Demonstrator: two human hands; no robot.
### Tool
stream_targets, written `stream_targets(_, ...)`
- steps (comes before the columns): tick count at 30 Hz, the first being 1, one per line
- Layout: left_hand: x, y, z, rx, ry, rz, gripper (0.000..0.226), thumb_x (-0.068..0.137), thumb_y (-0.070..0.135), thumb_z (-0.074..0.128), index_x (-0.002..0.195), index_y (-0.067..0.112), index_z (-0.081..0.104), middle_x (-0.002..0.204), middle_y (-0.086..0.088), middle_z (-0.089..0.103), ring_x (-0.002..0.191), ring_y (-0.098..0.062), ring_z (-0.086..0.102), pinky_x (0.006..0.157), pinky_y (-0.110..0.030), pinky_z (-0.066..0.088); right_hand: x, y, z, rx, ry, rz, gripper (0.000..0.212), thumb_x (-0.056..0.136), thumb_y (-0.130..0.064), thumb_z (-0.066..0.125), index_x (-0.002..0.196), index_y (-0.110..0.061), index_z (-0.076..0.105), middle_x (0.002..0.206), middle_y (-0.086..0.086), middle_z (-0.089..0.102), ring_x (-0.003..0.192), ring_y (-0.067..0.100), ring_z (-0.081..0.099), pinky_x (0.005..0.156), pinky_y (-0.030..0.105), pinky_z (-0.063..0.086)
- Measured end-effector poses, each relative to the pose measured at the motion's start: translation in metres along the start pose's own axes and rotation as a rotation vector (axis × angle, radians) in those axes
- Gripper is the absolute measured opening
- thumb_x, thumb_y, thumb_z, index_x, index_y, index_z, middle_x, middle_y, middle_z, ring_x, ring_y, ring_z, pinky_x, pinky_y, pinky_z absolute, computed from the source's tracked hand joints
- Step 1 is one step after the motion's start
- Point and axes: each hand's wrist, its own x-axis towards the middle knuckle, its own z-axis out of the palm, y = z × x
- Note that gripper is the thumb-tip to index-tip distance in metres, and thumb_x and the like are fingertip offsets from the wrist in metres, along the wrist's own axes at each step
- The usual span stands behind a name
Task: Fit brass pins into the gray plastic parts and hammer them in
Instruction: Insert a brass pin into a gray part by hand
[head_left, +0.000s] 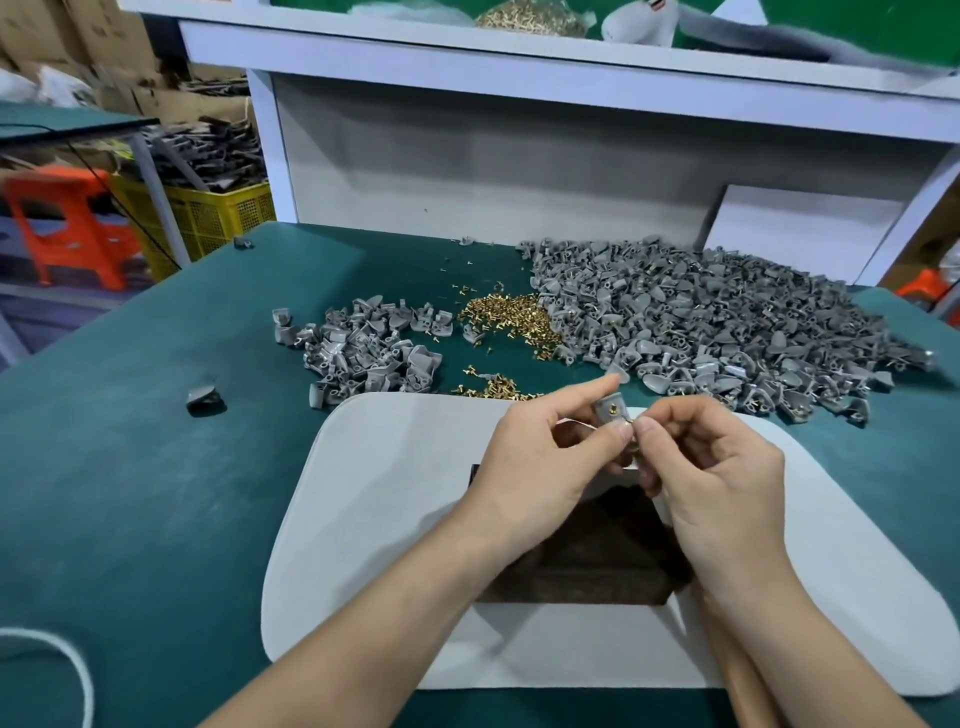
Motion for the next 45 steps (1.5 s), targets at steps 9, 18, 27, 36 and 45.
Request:
stream_targets(9,0.077,0.033,0.026,0.121,-0.016,-0.05,0.033,0.09,0.026,0.063,0.117,0.01,0.054,0.104,-0.008,0.066,0.072,-0.006,0.063,0.068,-0.024,0.054,0.012,0.024,-0.008,-0.167,0.028,0.084,0.021,0.081,-0.004,0.064,0.067,-0.019,0.056,0.053,-0.006,0.056,0.045,0.011,0.048,0.048,0.022,0.039)
stream_targets(18,0.135,0.015,-0.093,1.627,-0.063,-0.343,0.029,0.094,0.017,0.05,0.118,0.002,0.055,0.11,-0.017,0.062,0.095,-0.032,0.062,0.082,-0.043,0.053,0.012,0.032,-0.008,-0.259,-0.016,0.025,0.022,0.075,-0.002,0.069,0.064,-0.018,0.058,0.052,-0.005,0.055,0.046,0.004,0.046,0.047,0.011,0.033)
stream_targets(27,0.115,-0.003,-0.113,1.928,0.048,-0.199,0.023,0.084,-0.004,0.056,0.102,0.009,0.063,0.085,-0.007,0.055,0.088,-0.032,0.062,0.065,-0.034,0.042,0.011,0.032,-0.009,-0.288,-0.066,0.033,0.021,0.076,-0.004,0.069,0.065,-0.018,0.057,0.054,-0.004,0.054,0.051,0.003,0.046,0.05,0.011,0.035)
stream_targets(36,0.117,0.002,-0.128,1.691,0.118,-0.104,0.026,0.087,0.009,0.064,0.112,0.006,0.059,0.101,-0.019,0.063,0.09,-0.039,0.061,0.071,-0.042,0.052,0.012,0.036,-0.009,-0.269,-0.042,0.055,0.023,0.075,-0.005,0.068,0.062,-0.02,0.057,0.051,-0.01,0.054,0.049,0.004,0.045,0.049,0.013,0.035)
stream_targets(45,0.073,0.024,-0.079,0.8,0.159,-0.036,0.009,0.086,0.025,0.069,0.085,0.02,0.062,0.07,0.002,0.069,0.051,-0.012,0.061,0.051,-0.025,0.049,0.012,0.03,-0.009,-0.153,-0.049,0.127,0.021,0.077,-0.006,0.069,0.064,-0.018,0.059,0.05,-0.009,0.052,0.048,0.009,0.045,0.049,0.024,0.036)
